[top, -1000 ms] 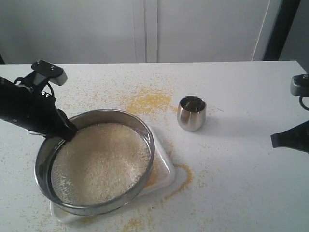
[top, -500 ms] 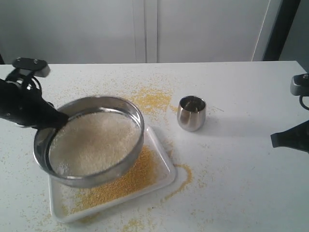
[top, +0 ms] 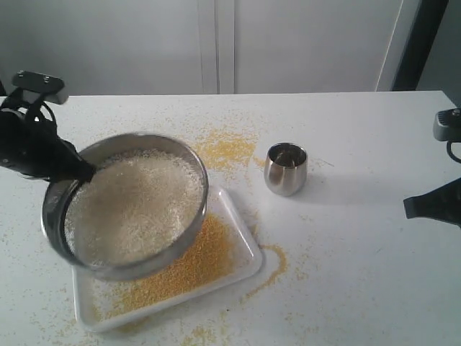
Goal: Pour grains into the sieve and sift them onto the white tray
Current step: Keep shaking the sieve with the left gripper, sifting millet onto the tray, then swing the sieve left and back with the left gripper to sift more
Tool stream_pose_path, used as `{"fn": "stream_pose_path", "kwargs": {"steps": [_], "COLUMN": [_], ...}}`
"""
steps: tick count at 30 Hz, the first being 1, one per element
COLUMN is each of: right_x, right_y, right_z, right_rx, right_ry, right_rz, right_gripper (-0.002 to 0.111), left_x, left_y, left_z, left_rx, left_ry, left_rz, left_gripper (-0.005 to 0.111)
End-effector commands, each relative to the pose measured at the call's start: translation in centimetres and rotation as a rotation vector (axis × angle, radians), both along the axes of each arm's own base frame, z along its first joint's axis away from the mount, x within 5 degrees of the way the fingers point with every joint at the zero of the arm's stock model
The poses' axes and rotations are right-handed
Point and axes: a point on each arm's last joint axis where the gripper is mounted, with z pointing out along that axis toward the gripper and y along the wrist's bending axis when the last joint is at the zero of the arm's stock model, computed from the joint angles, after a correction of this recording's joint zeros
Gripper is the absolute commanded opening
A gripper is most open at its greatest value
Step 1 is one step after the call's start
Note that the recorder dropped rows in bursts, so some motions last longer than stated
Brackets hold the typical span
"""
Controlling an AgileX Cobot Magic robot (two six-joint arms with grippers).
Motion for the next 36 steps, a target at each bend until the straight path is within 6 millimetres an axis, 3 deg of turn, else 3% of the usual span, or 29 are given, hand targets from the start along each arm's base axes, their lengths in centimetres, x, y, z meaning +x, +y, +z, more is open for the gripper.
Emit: {"fn": "stream_pose_path", "kwargs": {"steps": [1, 4, 6, 11, 13, 16, 17, 21, 22, 27, 29, 31, 33, 34, 36], "right_x": [0.0, 0.0, 0.0, 0.0, 0.0, 0.0, 0.0, 0.0, 0.0, 0.0, 0.0, 0.0, 0.0, 0.0, 0.0], "right_y": [-0.1, -0.1, -0.1, -0.1, -0.1, -0.1, -0.1, -0.1, -0.1, -0.1, -0.1, -0.1, -0.1, -0.1, -0.1], "right_z": [0.0, 0.0, 0.0, 0.0, 0.0, 0.0, 0.0, 0.0, 0.0, 0.0, 0.0, 0.0, 0.0, 0.0, 0.0], "right_rx": [0.002, 0.002, 0.002, 0.002, 0.002, 0.002, 0.002, 0.002, 0.002, 0.002, 0.002, 0.002, 0.002, 0.002, 0.002], "right_ry": [-0.008, -0.008, -0.008, -0.008, -0.008, -0.008, -0.008, -0.008, -0.008, -0.008, -0.008, -0.008, -0.008, -0.008, -0.008], "right_rz": [-0.008, -0.008, -0.008, -0.008, -0.008, -0.008, -0.008, -0.008, -0.008, -0.008, -0.008, -0.008, -0.008, -0.008, -0.008], "right_gripper": [0.000, 0.000, 0.000, 0.000, 0.000, 0.000, 0.000, 0.000, 0.000, 0.000, 0.000, 0.000, 0.000, 0.000, 0.000], "left_x": [-1.4, -0.3, -0.1, -1.6, -0.8, 0.6, 0.6, -1.5, -1.8, 0.7, 0.4, -0.7, -1.5, -1.1, 0.3], "left_y": [-1.3, -0.9, -0.9, -2.2, -1.6, -0.2, -0.2, -2.2, -2.4, -0.9, -1.5, -2.5, -2.7, -2.3, -0.9], "left_z": [0.1, 0.5, 0.7, 1.4, 1.6, 1.8, 1.8, 1.7, 1.6, 2.2, 2.4, 2.4, 2.2, 2.3, 2.6], "left_rx": [0.044, -0.074, -0.113, 0.045, 0.017, -0.177, -0.190, 0.020, 0.034, -0.115, -0.072, 0.049, 0.094, 0.074, -0.043], "left_ry": [0.018, 0.033, 0.045, 0.030, 0.022, 0.082, 0.098, 0.062, 0.061, 0.033, 0.023, 0.008, 0.019, 0.021, 0.053], "left_rz": [-0.248, 0.061, 0.115, -0.399, -0.244, 0.213, 0.229, -0.331, -0.382, 0.141, 0.035, -0.287, -0.444, -0.357, -0.024], "left_gripper": [0.000, 0.000, 0.000, 0.000, 0.000, 0.000, 0.000, 0.000, 0.000, 0.000, 0.000, 0.000, 0.000, 0.000, 0.000]}}
